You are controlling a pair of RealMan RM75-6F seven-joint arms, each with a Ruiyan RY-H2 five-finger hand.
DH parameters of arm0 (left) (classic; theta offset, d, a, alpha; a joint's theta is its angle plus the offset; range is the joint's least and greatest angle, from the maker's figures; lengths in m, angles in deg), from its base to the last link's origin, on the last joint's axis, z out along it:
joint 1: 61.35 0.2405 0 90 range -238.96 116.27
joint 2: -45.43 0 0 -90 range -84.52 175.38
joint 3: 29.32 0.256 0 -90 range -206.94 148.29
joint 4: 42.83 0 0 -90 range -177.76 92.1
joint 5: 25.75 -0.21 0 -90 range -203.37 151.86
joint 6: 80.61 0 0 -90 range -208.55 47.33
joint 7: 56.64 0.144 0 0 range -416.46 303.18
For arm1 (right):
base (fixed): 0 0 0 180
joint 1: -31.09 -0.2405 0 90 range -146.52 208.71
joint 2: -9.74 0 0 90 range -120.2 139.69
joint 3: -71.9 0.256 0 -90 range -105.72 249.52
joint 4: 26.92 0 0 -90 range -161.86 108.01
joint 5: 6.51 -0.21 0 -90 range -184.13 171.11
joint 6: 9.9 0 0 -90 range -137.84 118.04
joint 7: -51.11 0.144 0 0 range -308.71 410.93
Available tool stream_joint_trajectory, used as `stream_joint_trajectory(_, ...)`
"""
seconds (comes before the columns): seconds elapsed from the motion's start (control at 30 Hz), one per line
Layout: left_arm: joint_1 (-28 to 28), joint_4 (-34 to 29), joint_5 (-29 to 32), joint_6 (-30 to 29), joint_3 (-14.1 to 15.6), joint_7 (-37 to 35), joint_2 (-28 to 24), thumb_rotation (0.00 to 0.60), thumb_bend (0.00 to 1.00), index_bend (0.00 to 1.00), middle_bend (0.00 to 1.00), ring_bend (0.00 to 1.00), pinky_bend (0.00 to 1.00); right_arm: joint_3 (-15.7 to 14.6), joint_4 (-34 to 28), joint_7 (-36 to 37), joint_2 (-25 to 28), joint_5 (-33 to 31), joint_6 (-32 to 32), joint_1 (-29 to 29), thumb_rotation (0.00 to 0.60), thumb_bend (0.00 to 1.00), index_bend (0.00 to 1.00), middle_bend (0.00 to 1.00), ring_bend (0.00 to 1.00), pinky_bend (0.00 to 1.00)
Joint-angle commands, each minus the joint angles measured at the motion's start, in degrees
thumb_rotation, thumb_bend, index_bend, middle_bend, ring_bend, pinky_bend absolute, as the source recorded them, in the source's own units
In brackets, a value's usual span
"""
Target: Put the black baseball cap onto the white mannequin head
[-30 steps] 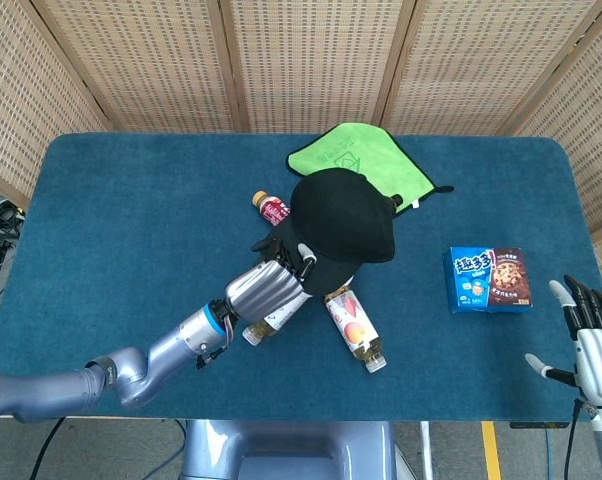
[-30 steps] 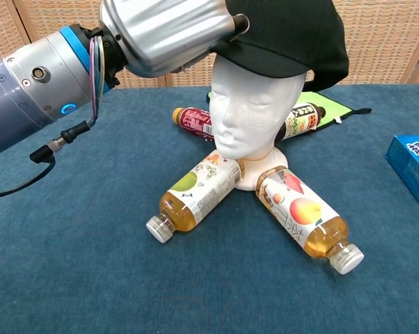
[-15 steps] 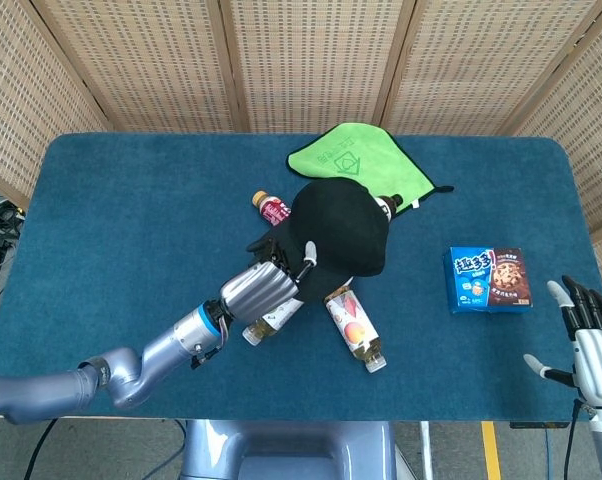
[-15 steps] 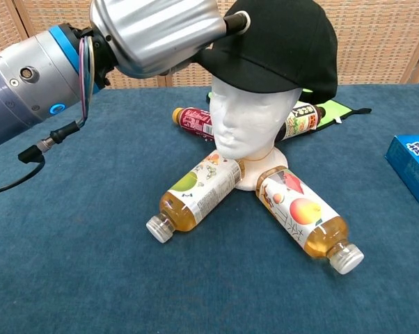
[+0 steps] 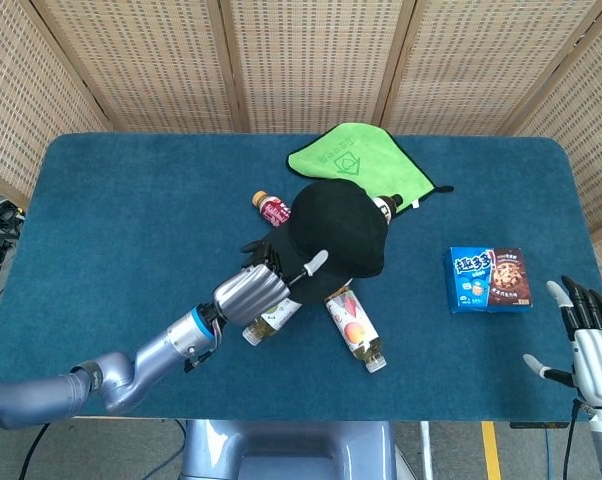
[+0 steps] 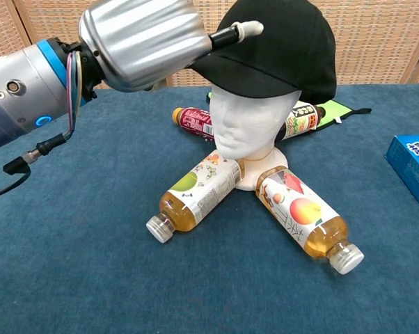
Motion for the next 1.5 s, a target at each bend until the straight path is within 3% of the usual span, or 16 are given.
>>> stream_joint_trajectory(0.03,0.88,-0.49,0.36,-0.44,0.26,0.56,-0.27,0.600,0.00,0.00,0.77,0.74,0.62,-0.04,0.01,-0.10,-0.04,0.04,0.03,-0.01,0.600,0.04,0.05,0.00,0.00,0.00)
stream_joint_trajectory(0.27,4.12,-2.58,0.79,-3.72,1.32,-1.09,-1.59,0.600,0.00,0.00,0.74,0.72,0.58,-0.15,0.14,-0.47,-0.23,0.09,0.27,-0.11,0.600,0.03,0.05,0.00,0.00,0.00)
stream_joint_trajectory(0.47,7.98,-3.18,-0.21,-9.46,2.29,-4.58,-1.88,0.600,0.00,0.00,0.65,0.65,0.49,-0.17,0.03,-1.11,-0.39,0.16,0.17,-0.11,0.600,0.03,0.05,0.00,0.00,0.00)
stream_joint_trajectory(0.63,13.72,-5.59,2.01,-15.84,2.97,-8.16,-2.50,0.600,0.00,0.00,0.37,0.43,0.34,-0.26,0.05,-1.45,-0.46,0.22,0.19,-0.10,0.600,0.03,0.05,0.00,0.00,0.00)
stream_joint_trajectory(0.77,19.01,-8.75,5.40,-19.58,4.27,-12.39,-4.28,0.600,0.00,0.00,0.10,0.18,0.13,-0.39,0.15,-2.01,-0.66,0.32,0.49,-0.25,0.600,0.03,0.05,0.00,0.00,0.00)
stream_joint_trajectory(0.87,23.31,-11.86,9.12,-21.40,5.64,-15.92,-6.14,0.600,0.00,0.00,0.00,0.05,0.01,-0.64,0.15,-2.78,-0.79,0.42,0.88,-0.35,0.600,0.03,0.05,0.00,0.00,0.00)
stream_joint_trajectory(1.07,30.31,-15.31,15.59,-22.55,8.86,-27.30,-9.12,0.600,0.00,0.00,0.00,0.00,0.00,-1.36,-0.05,-4.96,-0.65,0.47,2.26,-0.66,0.600,0.03,0.01,0.00,0.00,0.00)
stream_joint_trajectory(1.27,35.61,-14.27,17.30,-23.33,11.98,-37.04,-11.65,0.600,0.00,0.00,0.00,0.00,0.00,-2.11,0.04,-7.35,-0.74,1.45,3.03,-1.04,0.600,0.03,0.00,0.00,0.00,0.00)
stream_joint_trajectory(1.5,39.60,-12.48,17.80,-24.10,13.30,-44.59,-13.16,0.600,0.00,0.00,0.00,0.00,0.00,-2.55,-0.12,-9.14,-1.36,1.58,4.04,-1.46,0.600,0.03,0.00,0.00,0.00,0.00)
